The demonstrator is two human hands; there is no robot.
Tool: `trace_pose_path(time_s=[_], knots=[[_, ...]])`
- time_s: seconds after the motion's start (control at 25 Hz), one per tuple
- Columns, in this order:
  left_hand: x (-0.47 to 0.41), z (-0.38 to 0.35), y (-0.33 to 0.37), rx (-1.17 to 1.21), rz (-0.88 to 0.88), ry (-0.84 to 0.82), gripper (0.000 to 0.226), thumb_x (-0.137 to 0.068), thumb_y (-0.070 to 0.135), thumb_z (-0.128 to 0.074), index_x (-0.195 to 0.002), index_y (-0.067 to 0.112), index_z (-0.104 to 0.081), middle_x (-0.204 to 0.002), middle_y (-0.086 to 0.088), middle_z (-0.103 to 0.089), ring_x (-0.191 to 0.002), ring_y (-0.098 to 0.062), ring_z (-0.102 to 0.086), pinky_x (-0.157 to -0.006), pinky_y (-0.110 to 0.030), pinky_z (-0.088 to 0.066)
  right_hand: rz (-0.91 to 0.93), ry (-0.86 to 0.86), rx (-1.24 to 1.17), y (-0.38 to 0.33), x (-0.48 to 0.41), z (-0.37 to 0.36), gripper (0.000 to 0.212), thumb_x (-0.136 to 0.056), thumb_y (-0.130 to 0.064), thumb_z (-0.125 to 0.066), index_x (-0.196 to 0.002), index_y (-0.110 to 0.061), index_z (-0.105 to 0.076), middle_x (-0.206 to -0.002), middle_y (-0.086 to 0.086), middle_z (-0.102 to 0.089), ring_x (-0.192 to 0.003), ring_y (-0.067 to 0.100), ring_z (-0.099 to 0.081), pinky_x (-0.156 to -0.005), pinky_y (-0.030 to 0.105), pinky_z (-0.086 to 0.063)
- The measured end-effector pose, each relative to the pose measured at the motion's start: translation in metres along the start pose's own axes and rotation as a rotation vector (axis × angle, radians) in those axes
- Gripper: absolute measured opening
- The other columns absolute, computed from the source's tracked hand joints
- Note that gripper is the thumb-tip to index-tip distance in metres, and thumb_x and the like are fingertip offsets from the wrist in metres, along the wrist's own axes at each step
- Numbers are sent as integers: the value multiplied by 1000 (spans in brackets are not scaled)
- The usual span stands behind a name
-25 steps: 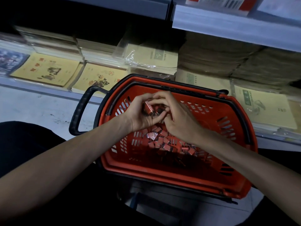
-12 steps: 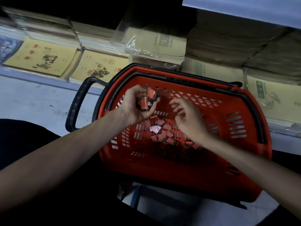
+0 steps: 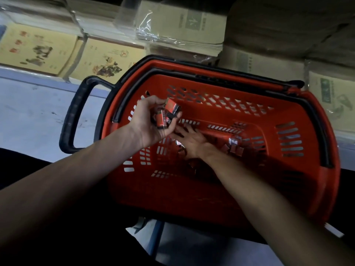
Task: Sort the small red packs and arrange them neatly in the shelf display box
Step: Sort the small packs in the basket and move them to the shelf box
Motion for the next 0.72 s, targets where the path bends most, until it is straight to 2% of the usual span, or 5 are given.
trace_pose_path(time_s=[0.12,0.4,0.56,0.64,0.72], knots=[[3,2,0,-18,8,-6,15,-90,23,-59,-88,10,-67,-88,-9,-73,-75,-20,-72,-54,-24,-57,-18,-58,32,-6,-2,3,123,-75,-27,-85,-161,-38,2,-168,7,-5,-153,42,-9,-118,63,-28],[11,4,2,-7,-8,5,18,-90,24,-61,-93,8,-68,-89,-11,-72,-74,-20,-71,-53,-24,-58,-26,77,-142,-9,3,-17,95,-79,-14,-77,-156,-32,-26,-160,6,-21,-144,44,-24,-111,53,-44],[12,5,0,-50,-5,32,20,-90,24,-62,-92,6,-68,-84,-12,-74,-75,-21,-72,-51,-25,-58,-39,164,-217,-10,10,-23,61,-84,-8,-67,-140,-29,-55,-154,1,-35,-137,36,-31,-112,46,-42],[11,5,-2,-97,17,38,24,-91,26,-67,-105,8,-65,-87,-13,-75,-74,-21,-74,-51,-25,-59,-87,182,-311,-4,16,-23,43,-86,-13,-68,-126,-26,-67,-147,2,-47,-133,31,-44,-113,39,-41],[10,6,-3,-127,58,43,29,-90,29,-73,-111,11,-64,-88,-14,-76,-72,-20,-76,-51,-25,-60,-137,223,-427,3,25,-17,32,-85,-16,-71,-116,-23,-73,-133,1,-60,-122,25,-60,-102,31,-47]])
Point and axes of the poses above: each hand's wrist, its own x-axis away from the middle knuckle, its own z-axis out of the back of the hand, y = z × x, the point moved 2 cm from there along -x, towards the middle knuckle
